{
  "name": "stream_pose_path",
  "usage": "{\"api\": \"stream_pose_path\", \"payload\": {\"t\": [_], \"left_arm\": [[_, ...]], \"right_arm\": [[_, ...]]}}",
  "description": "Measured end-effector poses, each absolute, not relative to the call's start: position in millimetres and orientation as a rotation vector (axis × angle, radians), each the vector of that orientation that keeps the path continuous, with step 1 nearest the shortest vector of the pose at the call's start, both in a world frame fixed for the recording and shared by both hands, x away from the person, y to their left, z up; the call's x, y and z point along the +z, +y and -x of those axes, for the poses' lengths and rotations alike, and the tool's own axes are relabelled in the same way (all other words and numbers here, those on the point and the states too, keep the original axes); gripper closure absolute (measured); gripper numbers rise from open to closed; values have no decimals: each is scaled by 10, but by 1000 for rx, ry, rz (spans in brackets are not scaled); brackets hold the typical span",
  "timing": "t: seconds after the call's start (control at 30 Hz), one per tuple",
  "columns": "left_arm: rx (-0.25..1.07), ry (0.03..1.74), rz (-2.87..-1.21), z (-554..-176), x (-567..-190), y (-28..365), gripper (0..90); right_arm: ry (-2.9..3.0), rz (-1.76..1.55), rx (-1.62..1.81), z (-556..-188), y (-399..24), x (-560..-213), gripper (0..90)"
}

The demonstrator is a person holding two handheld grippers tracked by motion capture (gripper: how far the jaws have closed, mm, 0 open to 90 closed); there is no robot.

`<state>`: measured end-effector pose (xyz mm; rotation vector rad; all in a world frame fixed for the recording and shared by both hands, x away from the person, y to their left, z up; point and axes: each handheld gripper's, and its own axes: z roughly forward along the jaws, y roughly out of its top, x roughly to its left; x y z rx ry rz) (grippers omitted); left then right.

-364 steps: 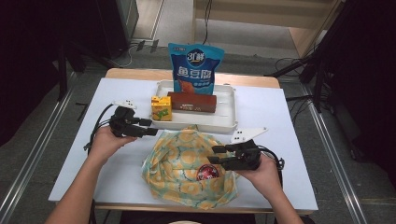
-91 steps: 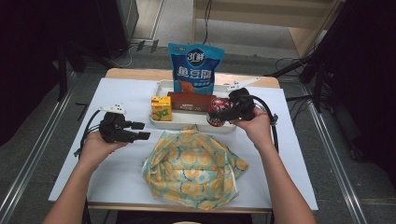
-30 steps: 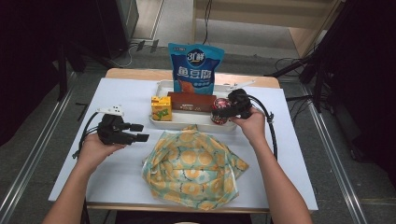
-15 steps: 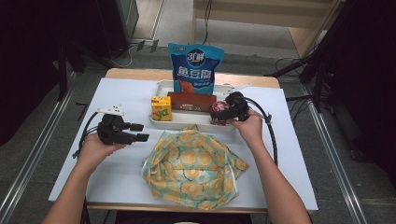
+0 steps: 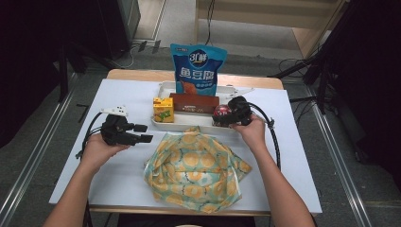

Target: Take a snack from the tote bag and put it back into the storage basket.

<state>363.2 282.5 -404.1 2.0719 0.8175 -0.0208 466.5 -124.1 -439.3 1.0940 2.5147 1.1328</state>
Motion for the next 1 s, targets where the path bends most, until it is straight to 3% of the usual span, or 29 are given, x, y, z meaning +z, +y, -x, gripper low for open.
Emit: {"api": "stream_pose_path", "payload": {"t": [0.3, 0.57, 1.0], "left_arm": [[-29, 805, -2073, -3666, -4051, 2785, 403], [-45, 817, -2066, -3690, -4060, 2790, 406], [-52, 841, -2074, -3698, -4073, 2792, 408]], "right_arm": [[2491, -1088, 1142, -4611, -1226, -4422, 260], [2527, -1135, 1160, -4634, -1226, -4487, 202], [2500, -1132, 1223, -4586, -1316, -4364, 198]]}}
